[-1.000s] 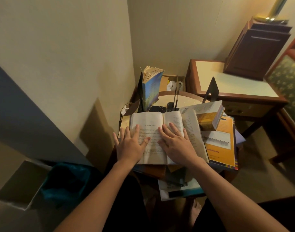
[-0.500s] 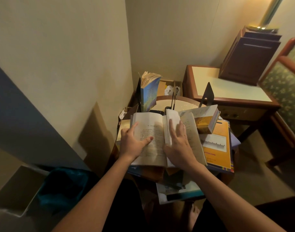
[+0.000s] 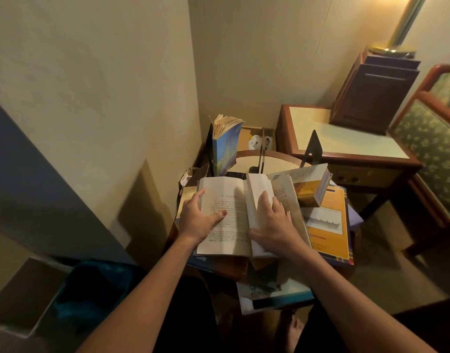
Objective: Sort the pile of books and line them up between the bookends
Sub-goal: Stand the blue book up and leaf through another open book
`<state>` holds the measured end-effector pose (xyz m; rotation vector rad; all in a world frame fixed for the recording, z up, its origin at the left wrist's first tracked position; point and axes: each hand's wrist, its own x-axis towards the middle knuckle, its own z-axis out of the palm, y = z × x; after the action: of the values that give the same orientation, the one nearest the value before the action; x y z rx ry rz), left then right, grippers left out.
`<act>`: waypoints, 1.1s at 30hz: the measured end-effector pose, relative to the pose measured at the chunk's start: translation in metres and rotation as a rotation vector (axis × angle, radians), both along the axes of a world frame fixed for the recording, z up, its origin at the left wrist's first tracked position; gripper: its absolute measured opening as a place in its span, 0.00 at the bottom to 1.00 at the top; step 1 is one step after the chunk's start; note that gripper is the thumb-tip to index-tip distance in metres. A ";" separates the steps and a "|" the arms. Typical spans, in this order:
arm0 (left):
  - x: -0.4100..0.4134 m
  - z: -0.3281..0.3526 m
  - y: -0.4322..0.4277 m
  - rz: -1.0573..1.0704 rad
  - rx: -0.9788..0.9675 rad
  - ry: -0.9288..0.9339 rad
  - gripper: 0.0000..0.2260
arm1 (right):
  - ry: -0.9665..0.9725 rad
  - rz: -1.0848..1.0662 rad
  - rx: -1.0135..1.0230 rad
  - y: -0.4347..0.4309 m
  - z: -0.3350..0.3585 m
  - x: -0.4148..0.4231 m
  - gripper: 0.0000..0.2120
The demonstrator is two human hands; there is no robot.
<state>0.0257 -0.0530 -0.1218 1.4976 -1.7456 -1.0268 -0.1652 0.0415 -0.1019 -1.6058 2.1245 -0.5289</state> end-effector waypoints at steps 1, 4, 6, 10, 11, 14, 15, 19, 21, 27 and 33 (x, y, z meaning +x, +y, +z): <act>0.000 -0.001 0.000 0.000 0.004 -0.001 0.39 | 0.016 0.032 0.046 0.002 -0.001 -0.003 0.53; 0.000 0.000 0.000 -0.006 0.014 -0.005 0.39 | 0.046 0.177 0.177 0.009 0.003 -0.015 0.62; 0.001 0.001 0.001 -0.005 0.018 -0.005 0.38 | 0.041 0.257 0.228 0.014 0.010 -0.024 0.66; 0.002 0.004 0.001 -0.004 0.001 -0.021 0.39 | 0.068 0.377 0.231 0.027 0.012 -0.037 0.70; 0.002 0.005 0.001 -0.009 0.000 -0.026 0.39 | 0.089 0.387 0.210 0.029 0.011 -0.038 0.69; 0.002 0.007 0.003 -0.010 -0.016 -0.036 0.38 | 0.169 0.382 0.088 0.034 0.005 -0.034 0.61; 0.002 0.008 0.003 -0.008 -0.022 -0.038 0.38 | 0.179 0.378 0.053 0.036 0.005 -0.033 0.59; 0.000 0.012 0.005 -0.006 -0.027 -0.038 0.37 | 0.176 0.384 0.032 0.041 0.005 -0.028 0.56; 0.000 0.014 0.006 -0.005 -0.026 -0.038 0.37 | 0.144 0.363 0.039 0.043 0.005 -0.026 0.55; -0.002 0.015 0.006 -0.011 -0.031 -0.056 0.37 | 0.143 0.284 0.029 0.044 0.003 -0.021 0.51; -0.003 0.015 0.004 -0.005 -0.007 -0.053 0.39 | 0.194 0.255 -0.038 0.046 0.000 -0.014 0.46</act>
<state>0.0230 -0.0486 -0.1072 1.5298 -1.7892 -0.9908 -0.1788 0.0873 -0.1021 -1.9849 2.0075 -0.3446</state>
